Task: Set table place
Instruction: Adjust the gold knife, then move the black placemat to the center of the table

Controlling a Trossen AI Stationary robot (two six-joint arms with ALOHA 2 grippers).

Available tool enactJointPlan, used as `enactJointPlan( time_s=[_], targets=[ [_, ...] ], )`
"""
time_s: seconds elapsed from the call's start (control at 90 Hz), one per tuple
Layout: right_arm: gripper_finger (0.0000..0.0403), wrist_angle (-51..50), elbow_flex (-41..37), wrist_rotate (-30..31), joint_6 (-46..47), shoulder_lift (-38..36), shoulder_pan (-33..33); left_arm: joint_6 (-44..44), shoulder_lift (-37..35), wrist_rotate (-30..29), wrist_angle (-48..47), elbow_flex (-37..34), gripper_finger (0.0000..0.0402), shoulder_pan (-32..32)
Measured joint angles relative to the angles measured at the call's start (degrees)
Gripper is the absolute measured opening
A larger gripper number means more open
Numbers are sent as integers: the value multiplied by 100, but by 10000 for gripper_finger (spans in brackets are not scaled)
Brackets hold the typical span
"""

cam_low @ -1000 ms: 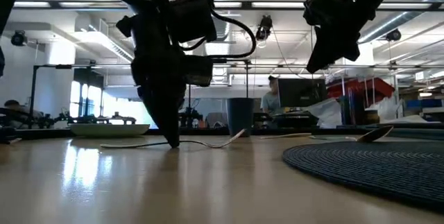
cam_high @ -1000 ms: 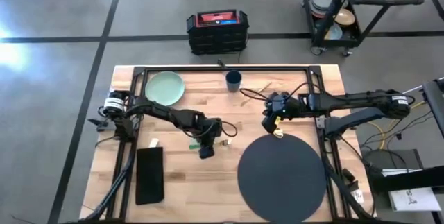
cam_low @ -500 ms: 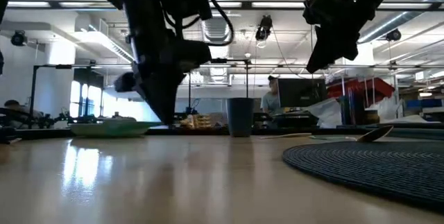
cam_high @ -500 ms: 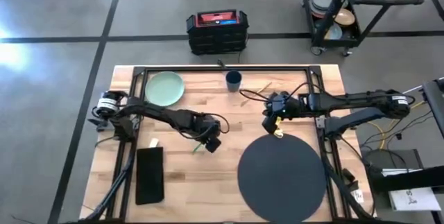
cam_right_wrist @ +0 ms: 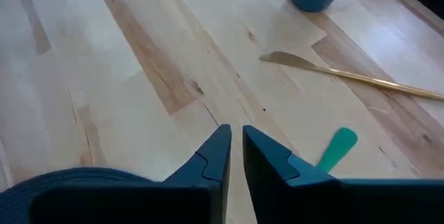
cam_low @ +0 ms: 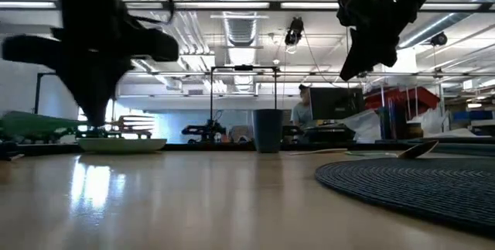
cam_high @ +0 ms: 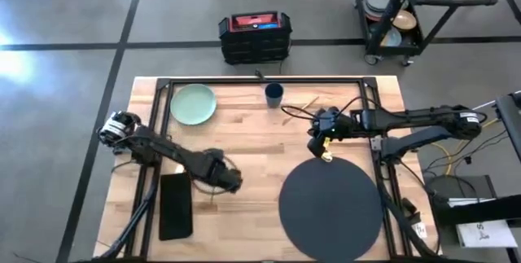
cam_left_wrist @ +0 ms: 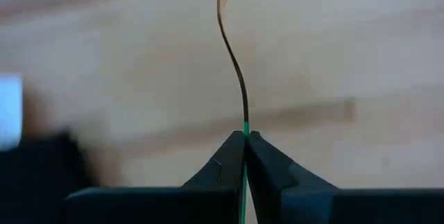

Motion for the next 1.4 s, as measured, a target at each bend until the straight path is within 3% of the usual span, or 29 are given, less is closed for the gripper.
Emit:
enactJointPlan(
  time_s=[0.244,0.411,0.622,0.822,1.311,1.4],
  targets=[
    [24,159,0,-105,-21,1,0,-1758,-259,816,-961,-42,0,-1085],
    [26,179,0,-119,-88,2,2,-2003,-436,1780,-988,-385,0,-1366],
    [28,181,0,-125,-96,0,2,-2056,-475,2408,-236,-982,0,-1404],
    [25,174,0,-129,-118,0,2,-2206,-474,2983,-148,-1257,8,-1448],
    [42,164,0,-127,-244,0,0,-2238,-661,2885,-244,-1077,73,-1448],
    [41,159,0,-127,-245,0,0,-2225,-780,2640,-249,-1023,83,-1443]
  ],
)
